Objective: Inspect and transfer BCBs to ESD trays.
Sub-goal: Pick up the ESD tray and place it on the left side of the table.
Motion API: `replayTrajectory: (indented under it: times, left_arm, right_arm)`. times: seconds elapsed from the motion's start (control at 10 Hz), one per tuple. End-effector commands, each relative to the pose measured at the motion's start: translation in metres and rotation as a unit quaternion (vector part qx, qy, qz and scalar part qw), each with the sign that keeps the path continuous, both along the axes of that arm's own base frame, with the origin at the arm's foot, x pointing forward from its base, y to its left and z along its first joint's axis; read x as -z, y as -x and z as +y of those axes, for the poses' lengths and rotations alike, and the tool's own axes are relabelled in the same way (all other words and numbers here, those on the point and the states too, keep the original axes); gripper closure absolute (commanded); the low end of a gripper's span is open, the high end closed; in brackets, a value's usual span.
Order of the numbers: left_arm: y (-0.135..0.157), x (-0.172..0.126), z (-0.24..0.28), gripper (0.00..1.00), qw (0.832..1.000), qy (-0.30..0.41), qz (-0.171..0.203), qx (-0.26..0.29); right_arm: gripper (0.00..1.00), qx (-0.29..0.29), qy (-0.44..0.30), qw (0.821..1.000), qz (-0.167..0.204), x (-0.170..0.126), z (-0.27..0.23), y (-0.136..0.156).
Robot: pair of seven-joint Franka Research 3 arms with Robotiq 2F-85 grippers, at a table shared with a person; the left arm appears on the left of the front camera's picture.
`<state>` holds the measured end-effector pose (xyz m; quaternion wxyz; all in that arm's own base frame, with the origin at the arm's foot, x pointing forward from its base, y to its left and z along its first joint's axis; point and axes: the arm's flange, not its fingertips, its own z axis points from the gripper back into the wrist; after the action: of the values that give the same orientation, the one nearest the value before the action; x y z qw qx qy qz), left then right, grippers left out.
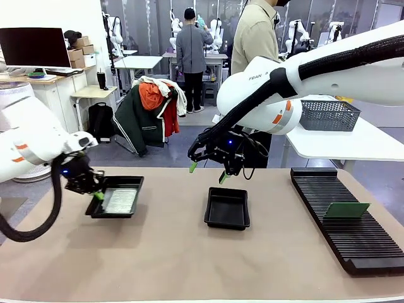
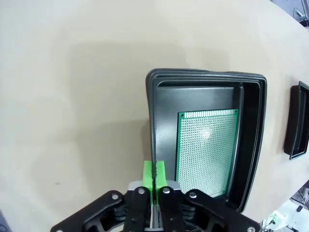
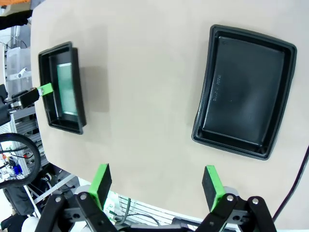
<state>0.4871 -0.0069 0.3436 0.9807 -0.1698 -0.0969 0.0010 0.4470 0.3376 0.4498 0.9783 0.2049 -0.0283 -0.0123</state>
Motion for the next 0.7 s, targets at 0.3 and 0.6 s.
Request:
replayTrajectory:
  times: [0.3,0.6]
  left_arm:
    - [0.006,0.004,0.096,1.0,1.0,0.012,-0.005,-0.007]
    - [0.005,0.014,0.12,1.0,1.0,0.001,-0.011,-0.009]
  right_arm:
    - [0.0,0.007,0.007,1.0,-0.001,0.0,0.002,-0.001]
    - [0.0,0.007,0.007,1.0,-0.001,0.0,0.002,-0.001]
